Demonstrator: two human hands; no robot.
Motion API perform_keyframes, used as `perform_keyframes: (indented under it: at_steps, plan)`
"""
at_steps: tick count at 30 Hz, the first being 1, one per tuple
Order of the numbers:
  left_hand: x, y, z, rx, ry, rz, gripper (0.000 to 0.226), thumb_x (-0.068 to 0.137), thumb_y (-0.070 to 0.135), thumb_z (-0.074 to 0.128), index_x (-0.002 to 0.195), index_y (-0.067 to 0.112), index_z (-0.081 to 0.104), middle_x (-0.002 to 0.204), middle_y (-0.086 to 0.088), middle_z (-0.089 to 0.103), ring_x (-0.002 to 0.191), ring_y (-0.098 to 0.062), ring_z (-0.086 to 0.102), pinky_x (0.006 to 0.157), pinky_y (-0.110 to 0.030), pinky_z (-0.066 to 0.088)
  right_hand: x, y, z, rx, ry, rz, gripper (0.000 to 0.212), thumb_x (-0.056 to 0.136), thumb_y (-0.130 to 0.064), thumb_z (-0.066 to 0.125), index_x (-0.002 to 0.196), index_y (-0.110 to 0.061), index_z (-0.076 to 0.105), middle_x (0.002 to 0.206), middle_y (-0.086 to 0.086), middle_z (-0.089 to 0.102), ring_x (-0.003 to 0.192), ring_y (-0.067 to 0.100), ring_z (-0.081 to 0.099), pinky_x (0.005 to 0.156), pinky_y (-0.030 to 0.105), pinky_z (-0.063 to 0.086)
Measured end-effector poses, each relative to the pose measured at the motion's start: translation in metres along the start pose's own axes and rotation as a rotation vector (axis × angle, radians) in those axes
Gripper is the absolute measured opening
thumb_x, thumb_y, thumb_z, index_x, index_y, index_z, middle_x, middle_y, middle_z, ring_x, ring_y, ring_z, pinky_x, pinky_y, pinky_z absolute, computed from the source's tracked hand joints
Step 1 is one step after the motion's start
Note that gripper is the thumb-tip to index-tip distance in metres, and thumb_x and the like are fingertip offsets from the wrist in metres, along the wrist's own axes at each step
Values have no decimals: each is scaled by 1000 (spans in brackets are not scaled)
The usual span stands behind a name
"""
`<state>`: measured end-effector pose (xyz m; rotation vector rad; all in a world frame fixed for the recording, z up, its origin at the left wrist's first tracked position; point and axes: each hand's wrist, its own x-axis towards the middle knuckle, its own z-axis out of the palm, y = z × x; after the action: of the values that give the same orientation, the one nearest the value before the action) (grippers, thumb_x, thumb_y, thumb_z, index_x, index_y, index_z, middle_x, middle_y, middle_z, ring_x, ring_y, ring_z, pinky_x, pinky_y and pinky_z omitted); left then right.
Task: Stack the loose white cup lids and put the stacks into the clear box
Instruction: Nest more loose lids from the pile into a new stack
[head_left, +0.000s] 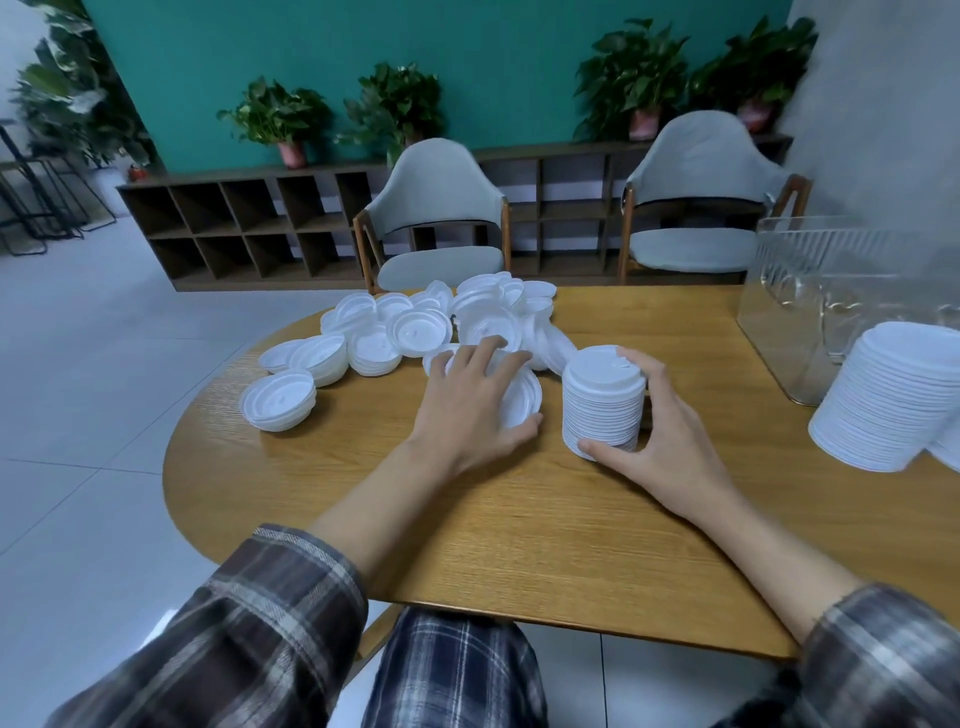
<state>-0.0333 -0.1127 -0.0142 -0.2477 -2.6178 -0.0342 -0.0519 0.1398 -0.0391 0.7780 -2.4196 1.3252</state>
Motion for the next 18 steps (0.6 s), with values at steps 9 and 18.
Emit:
perform_keyframes:
  at_steps: [9,18]
  plan:
    - [22,42,21,-9,20,153,64,90,62,53,142,24,56,134,-2,58,116,-26,60,117,-62,28,-8,17,-40,-50,11,56,101,72,-35,95,149,-45,30,139,-24,48,119,-8,45,95,10,36]
    - [51,64,54,-170,98,241,47,93,51,54,115,13,70,125,-9,64,115,-33,61,106,-50,43,-7,34,-54,-67,58,89,102,71,-33,95,149,-45,31,145,-24,48,130,2,50,109,36,47]
